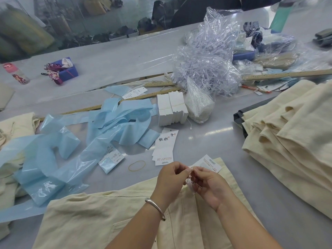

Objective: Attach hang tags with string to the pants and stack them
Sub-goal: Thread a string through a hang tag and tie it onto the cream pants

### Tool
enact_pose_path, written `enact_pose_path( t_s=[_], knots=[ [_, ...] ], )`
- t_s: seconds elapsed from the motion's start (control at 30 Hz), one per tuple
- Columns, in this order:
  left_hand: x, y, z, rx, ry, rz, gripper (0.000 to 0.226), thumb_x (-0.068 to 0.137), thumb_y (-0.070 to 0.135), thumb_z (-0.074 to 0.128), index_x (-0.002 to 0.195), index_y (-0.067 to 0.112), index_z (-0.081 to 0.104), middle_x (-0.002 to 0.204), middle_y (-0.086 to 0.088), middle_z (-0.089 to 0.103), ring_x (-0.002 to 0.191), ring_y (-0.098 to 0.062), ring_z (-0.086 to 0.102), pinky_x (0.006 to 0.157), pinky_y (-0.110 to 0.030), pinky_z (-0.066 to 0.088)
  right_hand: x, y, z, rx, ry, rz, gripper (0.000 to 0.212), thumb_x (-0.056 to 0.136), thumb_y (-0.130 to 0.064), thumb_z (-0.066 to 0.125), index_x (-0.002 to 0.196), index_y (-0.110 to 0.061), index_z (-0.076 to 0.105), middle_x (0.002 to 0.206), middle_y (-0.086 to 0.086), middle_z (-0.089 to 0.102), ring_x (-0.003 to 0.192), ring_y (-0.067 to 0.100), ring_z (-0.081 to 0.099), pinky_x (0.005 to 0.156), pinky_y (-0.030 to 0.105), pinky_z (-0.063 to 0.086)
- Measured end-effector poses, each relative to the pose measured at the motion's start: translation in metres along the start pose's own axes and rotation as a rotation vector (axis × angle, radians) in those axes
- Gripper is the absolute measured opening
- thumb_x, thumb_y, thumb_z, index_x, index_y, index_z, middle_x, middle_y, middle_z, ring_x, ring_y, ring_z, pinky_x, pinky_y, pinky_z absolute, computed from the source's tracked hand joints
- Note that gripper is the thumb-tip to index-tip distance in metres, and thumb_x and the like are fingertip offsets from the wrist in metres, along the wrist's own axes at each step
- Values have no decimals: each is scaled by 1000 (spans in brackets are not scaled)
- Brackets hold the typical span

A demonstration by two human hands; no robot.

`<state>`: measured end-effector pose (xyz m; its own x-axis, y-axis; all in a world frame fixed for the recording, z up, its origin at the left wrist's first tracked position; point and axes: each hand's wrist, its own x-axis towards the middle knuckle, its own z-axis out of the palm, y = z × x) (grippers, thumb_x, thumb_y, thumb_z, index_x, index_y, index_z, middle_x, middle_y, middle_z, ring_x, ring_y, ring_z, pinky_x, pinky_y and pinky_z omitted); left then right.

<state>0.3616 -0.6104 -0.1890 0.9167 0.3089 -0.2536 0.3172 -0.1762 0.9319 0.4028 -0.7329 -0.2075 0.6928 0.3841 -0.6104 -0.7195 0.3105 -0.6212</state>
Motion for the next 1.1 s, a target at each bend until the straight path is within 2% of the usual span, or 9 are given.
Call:
enact_pose_path(
  t_s=[0.33,0.53,0.6,0.7,0.8,0.87,0.97,1.03,1.1],
  knots=[
    [-1,0,1,88,27,12,15,86,13,69,71,18,66,57,10,60,51,-2,52,57,-18,42,-1,2,0,11,30,4,16,89,-4,59,76,-8,67,65,3,59,58,11,52,54,22,38],
    [-2,-2,3,194,76,82,13,86,21,69,76,12,69,64,5,64,58,-11,55,64,-30,49,-8,7,6,-110,136,-210,9,86,-1,64,79,-4,69,68,5,65,55,8,55,53,20,41],
    [-1,-3,3,220,87,110,13,86,22,70,75,14,69,62,7,64,58,-9,56,62,-27,48,-10,9,8,-135,174,-277,10,86,-1,65,78,-4,70,65,2,67,51,4,55,49,16,43],
    [1,-6,-1,131,27,91,14,84,17,73,73,13,66,60,8,65,51,-4,57,54,-15,44,-11,8,8,-131,181,-263,13,85,-2,66,73,-7,70,61,1,65,48,5,51,49,18,41],
    [3,-10,-7,33,15,43,22,79,18,79,76,2,64,66,-4,69,52,-11,58,55,-22,48,-10,5,6,-153,155,-244,16,84,0,65,70,-8,70,64,4,65,56,9,52,54,21,38],
    [6,-12,-8,14,23,28,25,78,19,80,77,2,62,73,-12,71,55,-14,59,57,-25,49,-10,5,6,-183,138,-244,16,84,1,65,71,-6,70,65,5,65,61,13,49,58,23,37],
    [7,-15,-3,-1,43,38,20,79,19,79,74,9,62,68,-3,67,56,-12,58,54,-19,46,-9,4,7,-193,132,-247,14,85,2,63,73,-3,69,64,6,64,62,15,50,60,24,38],
    [5,-17,0,52,74,48,20,78,25,80,76,16,62,72,6,66,58,-10,56,56,-18,45,-12,-1,4,-270,131,-263,13,84,3,65,72,-3,69,65,6,64,62,13,54,60,22,40],
    [2,-18,-2,173,77,73,19,78,30,79,79,23,61,82,10,65,60,-6,52,60,-17,43,-15,-10,0,-567,196,-373,17,78,4,68,67,-9,70,62,-2,65,59,8,57,56,16,41]
  ],
)
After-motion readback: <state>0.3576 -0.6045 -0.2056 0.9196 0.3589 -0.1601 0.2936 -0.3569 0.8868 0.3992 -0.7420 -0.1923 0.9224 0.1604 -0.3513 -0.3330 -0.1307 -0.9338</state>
